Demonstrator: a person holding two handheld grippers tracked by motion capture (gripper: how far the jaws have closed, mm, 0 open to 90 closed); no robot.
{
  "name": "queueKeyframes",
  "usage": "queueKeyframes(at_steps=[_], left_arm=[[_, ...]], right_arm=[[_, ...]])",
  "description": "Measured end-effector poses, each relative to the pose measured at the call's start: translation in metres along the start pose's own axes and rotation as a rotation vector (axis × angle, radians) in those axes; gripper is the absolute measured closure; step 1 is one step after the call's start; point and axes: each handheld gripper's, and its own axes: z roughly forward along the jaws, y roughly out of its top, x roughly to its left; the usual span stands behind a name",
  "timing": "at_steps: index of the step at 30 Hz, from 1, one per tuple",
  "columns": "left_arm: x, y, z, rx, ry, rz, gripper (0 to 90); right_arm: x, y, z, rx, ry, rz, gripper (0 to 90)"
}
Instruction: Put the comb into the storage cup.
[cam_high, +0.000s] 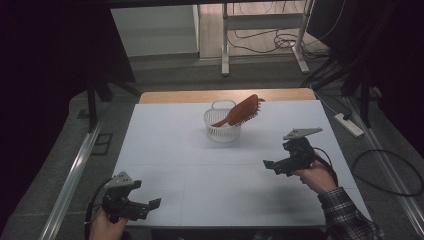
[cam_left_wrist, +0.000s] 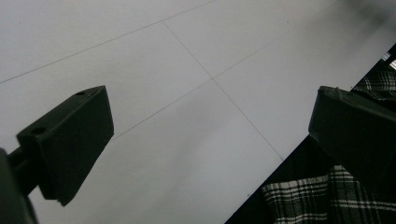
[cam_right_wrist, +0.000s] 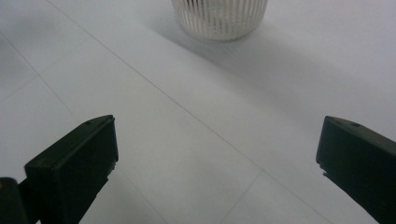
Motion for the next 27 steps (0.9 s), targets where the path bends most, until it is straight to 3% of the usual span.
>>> queueKeyframes(at_steps=[18,27], left_arm=[[0.000,0.000,0.000,0.001,0.000,-0.001,0.6],[0.000,0.000,0.000,0.002,0.001,-0.001,0.6]], right_arm=[[-0.013,-0.030,-0.024,0.023,-0.053,0.017,0.0],[-0.018,-0.045,-0.037,0.026,-0.076,0.050,0.0]])
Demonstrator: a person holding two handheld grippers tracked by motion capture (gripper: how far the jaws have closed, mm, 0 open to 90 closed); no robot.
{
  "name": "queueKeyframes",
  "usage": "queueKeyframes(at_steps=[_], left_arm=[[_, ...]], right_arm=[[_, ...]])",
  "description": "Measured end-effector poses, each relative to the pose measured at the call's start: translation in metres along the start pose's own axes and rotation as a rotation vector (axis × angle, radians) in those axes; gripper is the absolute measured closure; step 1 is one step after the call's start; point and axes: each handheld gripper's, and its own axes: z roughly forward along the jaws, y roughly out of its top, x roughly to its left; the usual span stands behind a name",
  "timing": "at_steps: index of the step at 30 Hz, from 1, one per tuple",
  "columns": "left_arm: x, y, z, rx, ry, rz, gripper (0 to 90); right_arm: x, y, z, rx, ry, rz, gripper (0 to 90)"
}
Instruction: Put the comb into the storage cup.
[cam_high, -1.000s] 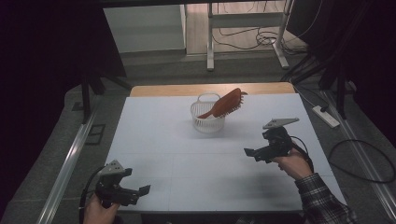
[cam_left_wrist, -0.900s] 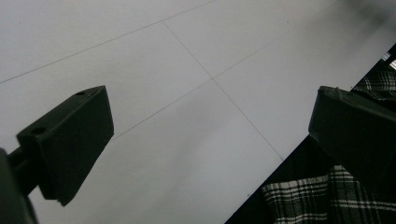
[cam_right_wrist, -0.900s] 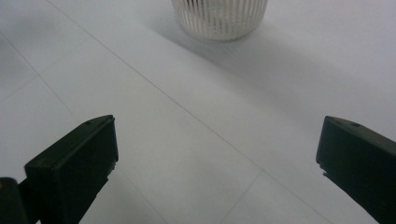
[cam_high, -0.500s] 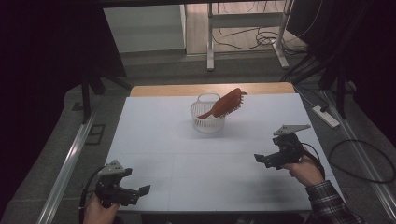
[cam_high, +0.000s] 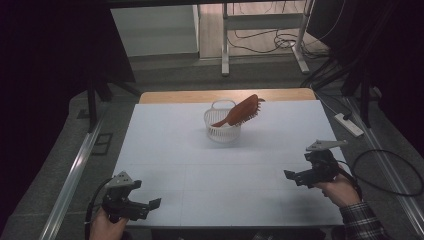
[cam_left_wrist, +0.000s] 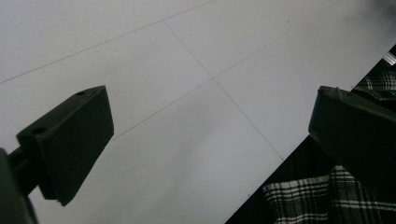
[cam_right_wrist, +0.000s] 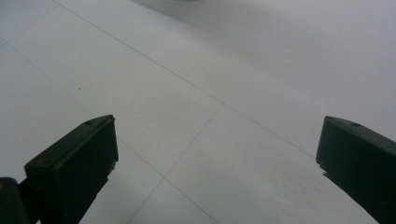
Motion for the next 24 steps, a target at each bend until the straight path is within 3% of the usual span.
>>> queueKeyframes(at_steps=[24], left_arm=[[0.000,0.000,0.000,0.000,0.003,-0.003,0.6]], right_arm=[[-0.005,-0.031,-0.022,0.020,-0.057,0.045,0.0]])
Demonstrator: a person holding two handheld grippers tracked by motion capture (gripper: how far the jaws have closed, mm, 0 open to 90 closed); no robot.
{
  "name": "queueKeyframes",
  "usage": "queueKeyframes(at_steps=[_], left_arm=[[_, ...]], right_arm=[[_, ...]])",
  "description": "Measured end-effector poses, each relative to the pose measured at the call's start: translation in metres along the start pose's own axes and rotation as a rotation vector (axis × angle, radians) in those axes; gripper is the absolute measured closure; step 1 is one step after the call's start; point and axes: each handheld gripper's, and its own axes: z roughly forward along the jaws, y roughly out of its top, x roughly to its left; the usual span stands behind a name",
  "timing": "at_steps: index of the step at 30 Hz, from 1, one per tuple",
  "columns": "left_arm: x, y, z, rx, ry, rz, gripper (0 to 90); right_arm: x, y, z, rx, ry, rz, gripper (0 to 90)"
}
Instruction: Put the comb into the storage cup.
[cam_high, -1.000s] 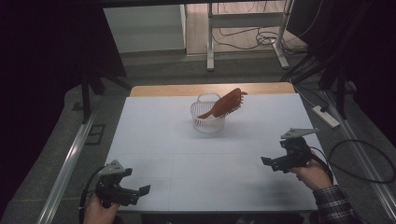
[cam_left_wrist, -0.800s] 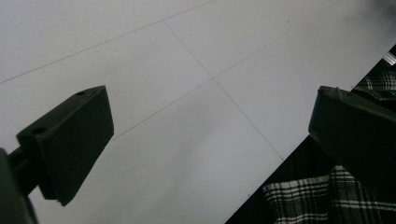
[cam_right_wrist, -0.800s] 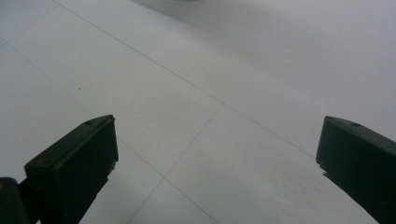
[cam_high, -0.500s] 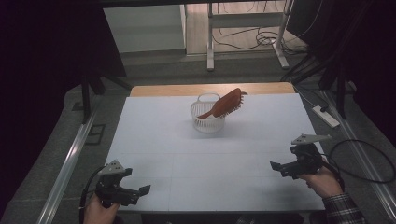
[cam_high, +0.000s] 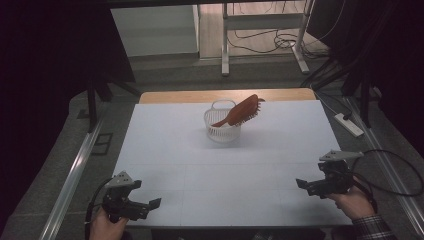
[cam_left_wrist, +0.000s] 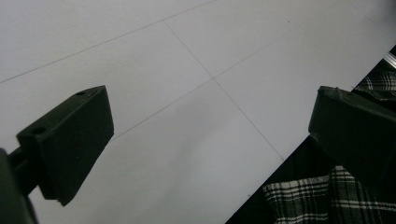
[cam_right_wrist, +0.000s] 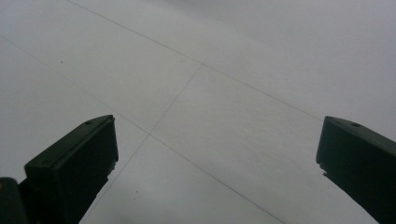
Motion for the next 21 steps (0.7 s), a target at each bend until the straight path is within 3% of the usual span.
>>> queueKeyframes(at_steps=[21], left_arm=[[0.001,0.000,0.000,-0.001,0.003,-0.008,0.4]], right_arm=[[0.000,-0.021,-0.012,0.028,-0.050,0.035,0.0]])
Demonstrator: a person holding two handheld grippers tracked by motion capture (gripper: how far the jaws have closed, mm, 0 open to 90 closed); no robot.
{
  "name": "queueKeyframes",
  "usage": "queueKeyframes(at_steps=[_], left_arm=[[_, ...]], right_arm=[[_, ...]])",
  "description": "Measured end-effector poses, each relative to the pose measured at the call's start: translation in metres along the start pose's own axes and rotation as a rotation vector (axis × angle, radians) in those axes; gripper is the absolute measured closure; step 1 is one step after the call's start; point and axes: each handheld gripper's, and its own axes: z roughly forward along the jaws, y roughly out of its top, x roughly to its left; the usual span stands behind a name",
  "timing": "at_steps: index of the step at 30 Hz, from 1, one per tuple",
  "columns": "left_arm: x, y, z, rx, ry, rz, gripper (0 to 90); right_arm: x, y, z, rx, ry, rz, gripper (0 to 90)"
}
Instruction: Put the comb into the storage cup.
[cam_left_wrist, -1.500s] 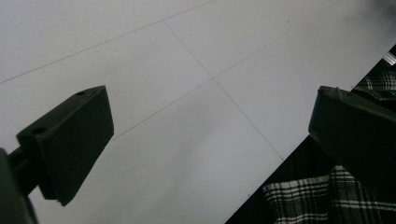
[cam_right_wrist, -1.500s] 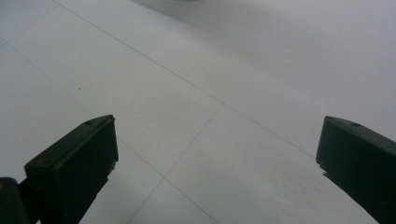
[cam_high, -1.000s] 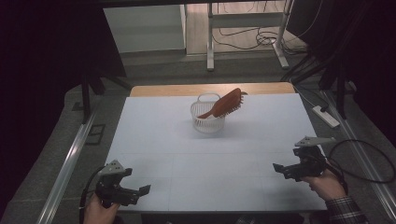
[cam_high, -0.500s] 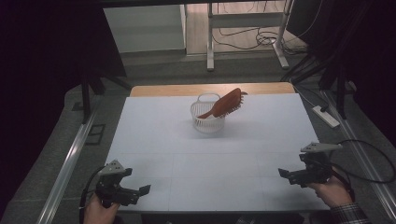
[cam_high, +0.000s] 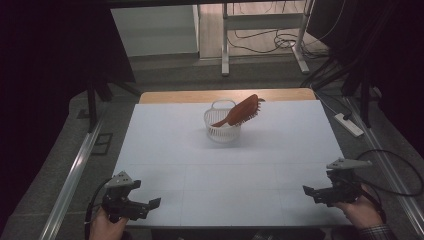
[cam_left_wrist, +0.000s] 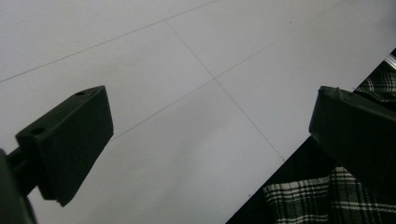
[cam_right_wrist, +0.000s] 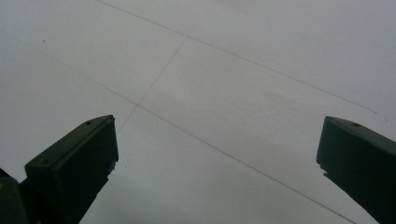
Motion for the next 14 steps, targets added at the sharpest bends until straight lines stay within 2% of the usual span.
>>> queueKeyframes(at_steps=[8,14], left_arm=[[0.0004,0.0000,-0.0002,0.001,-0.002,-0.001,0.4],[0.0001,0.0005,0.0000,-0.001,-0.002,-0.002,0.4]], right_arm=[[-0.0005,-0.0043,-0.0045,-0.005,-0.015,0.005,0.0],[0.0000,-0.0050,-0.0053,0.001,-0.023,-0.009,0.0]])
